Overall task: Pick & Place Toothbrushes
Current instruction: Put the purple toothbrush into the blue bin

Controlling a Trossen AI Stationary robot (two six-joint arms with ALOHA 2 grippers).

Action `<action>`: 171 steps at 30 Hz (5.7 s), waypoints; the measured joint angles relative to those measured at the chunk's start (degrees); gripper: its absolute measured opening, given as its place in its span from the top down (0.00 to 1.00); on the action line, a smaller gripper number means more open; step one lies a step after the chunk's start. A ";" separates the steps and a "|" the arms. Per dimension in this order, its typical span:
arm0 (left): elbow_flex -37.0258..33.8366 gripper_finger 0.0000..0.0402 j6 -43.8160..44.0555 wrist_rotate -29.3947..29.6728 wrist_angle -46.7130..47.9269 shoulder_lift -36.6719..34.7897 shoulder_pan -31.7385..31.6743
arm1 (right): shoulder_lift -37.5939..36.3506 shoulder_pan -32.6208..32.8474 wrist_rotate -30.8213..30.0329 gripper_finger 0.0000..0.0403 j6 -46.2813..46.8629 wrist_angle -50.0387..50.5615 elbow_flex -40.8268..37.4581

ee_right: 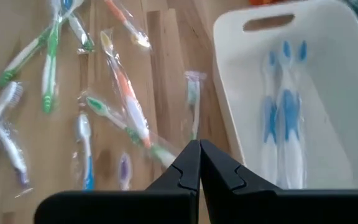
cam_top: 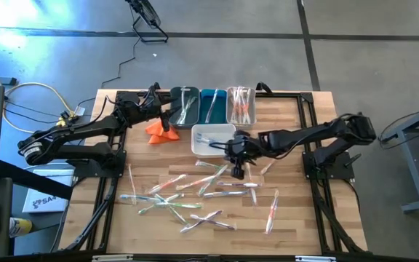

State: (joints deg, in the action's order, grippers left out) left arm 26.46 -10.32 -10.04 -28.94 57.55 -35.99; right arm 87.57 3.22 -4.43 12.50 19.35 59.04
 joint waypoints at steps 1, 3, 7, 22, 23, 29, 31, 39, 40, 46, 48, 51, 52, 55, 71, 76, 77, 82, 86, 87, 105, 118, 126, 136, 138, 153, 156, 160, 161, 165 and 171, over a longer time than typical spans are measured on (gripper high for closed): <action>0.00 0.58 -0.34 0.02 0.08 0.02 0.00 | -0.35 0.00 -0.04 0.99 1.40 1.84 0.01; 0.00 0.58 -1.26 0.04 0.31 -0.01 0.00 | -0.56 0.00 0.35 0.99 4.30 3.66 0.01; 0.00 0.58 -1.47 0.06 0.42 -0.01 0.00 | -0.59 0.04 4.32 0.99 7.96 5.33 -0.01; 0.00 0.58 -1.43 0.04 0.49 0.00 0.00 | -0.18 4.83 15.17 0.99 19.05 18.57 -0.06; 0.00 0.58 -1.43 0.04 0.64 0.01 0.00 | -0.18 5.11 15.47 0.99 20.08 18.60 -0.06; 0.00 0.58 -1.43 0.04 0.84 -0.01 0.00 | -0.18 6.37 14.57 0.99 19.93 18.56 -0.06; 0.00 0.58 -1.41 0.04 0.82 -0.01 0.00 | -0.18 6.61 13.49 0.99 19.37 18.54 -0.06; 0.00 0.58 -1.41 0.04 0.84 -0.01 0.00 | -0.16 6.69 10.67 0.94 20.76 18.54 -0.06; 0.00 0.58 -1.41 0.04 0.84 -0.01 0.00 | -0.16 6.69 10.07 0.91 20.84 18.55 -0.06; 0.00 0.58 -1.39 0.04 0.84 -0.01 0.00 | -0.12 6.81 8.81 0.75 18.51 18.54 -0.06; 0.00 0.58 -1.39 0.04 0.84 -0.01 0.00 | 0.39 7.38 8.12 0.72 15.12 18.53 -0.06; 0.00 0.58 -1.39 0.04 0.86 -0.01 0.00 | 1.53 8.89 4.82 0.69 10.95 18.48 -0.06; 0.00 0.58 -1.39 0.04 0.88 -0.01 0.00 | 2.24 9.28 3.90 0.68 10.00 18.05 -0.06; 0.00 0.58 -1.39 0.02 1.04 -0.01 0.00 | 4.51 10.06 3.13 0.67 9.77 16.63 -0.04; 0.00 0.58 -1.39 0.02 1.28 -0.01 -0.02 | 15.00 10.67 5.24 0.69 10.17 14.84 -0.04; 0.00 0.58 -1.39 0.03 1.51 0.00 -0.02 | 16.57 10.67 5.80 0.69 10.13 14.45 0.20; 0.00 0.58 -1.39 0.02 1.54 -0.01 0.00 | 16.59 10.67 5.72 0.69 10.12 14.43 0.20; 0.00 0.58 -1.39 0.02 1.67 0.00 -0.01 | 16.28 10.67 5.54 0.69 9.76 14.19 0.05; 0.00 0.58 -1.39 0.02 1.67 0.00 -0.02 | 16.28 10.67 5.42 0.71 9.75 14.13 0.03; 0.00 0.58 -1.39 0.02 1.67 -0.01 0.00 | 16.28 10.67 5.39 0.72 9.77 14.12 0.03; 0.00 0.58 -1.39 0.02 1.67 0.01 -0.01 | 16.28 10.60 5.44 0.93 9.91 14.13 -0.04; 0.00 0.58 -1.39 0.04 1.67 -0.01 0.00 | 9.66 10.67 6.96 0.94 10.08 14.08 -0.17; 0.00 0.58 -1.39 0.04 1.69 -0.01 0.00 | 0.79 9.86 2.62 0.94 13.03 11.06 -0.11; -0.02 0.58 -1.39 0.04 2.17 -0.01 -0.02 | -9.22 9.92 -10.56 0.94 12.76 8.79 -0.07; -0.02 0.58 -1.39 0.04 2.15 -0.01 -0.02 | -9.97 9.83 -11.36 0.94 12.75 7.45 -0.07; -0.02 0.58 -1.39 0.04 2.08 -0.01 -0.02 | -11.19 2.24 -14.70 0.94 4.61 0.02 -0.06; -0.02 0.58 -1.39 0.04 2.06 -0.01 -0.02 | -11.19 -1.08 -11.80 0.94 1.18 -3.38 -0.06; -0.02 0.58 -1.67 0.04 2.06 -0.01 0.00 | -10.21 -5.16 -10.12 0.94 -0.89 -8.57 -0.06; -0.02 0.58 -1.70 0.04 2.06 -0.01 0.00 | -10.05 -6.17 -10.07 0.94 -1.20 -9.52 -0.06; -0.02 0.58 -1.85 0.13 2.04 -0.01 -0.01 | -8.15 -9.85 -10.22 0.94 -2.26 -16.62 -0.03; -0.02 0.58 -1.87 0.28 1.89 -0.01 -0.02 | -1.84 -14.43 -10.60 0.94 -1.97 -30.11 -0.09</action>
State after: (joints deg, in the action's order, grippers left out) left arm 26.44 -12.19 -9.76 -27.05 57.54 -36.01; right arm 85.74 -11.21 -15.03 10.53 -10.76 58.95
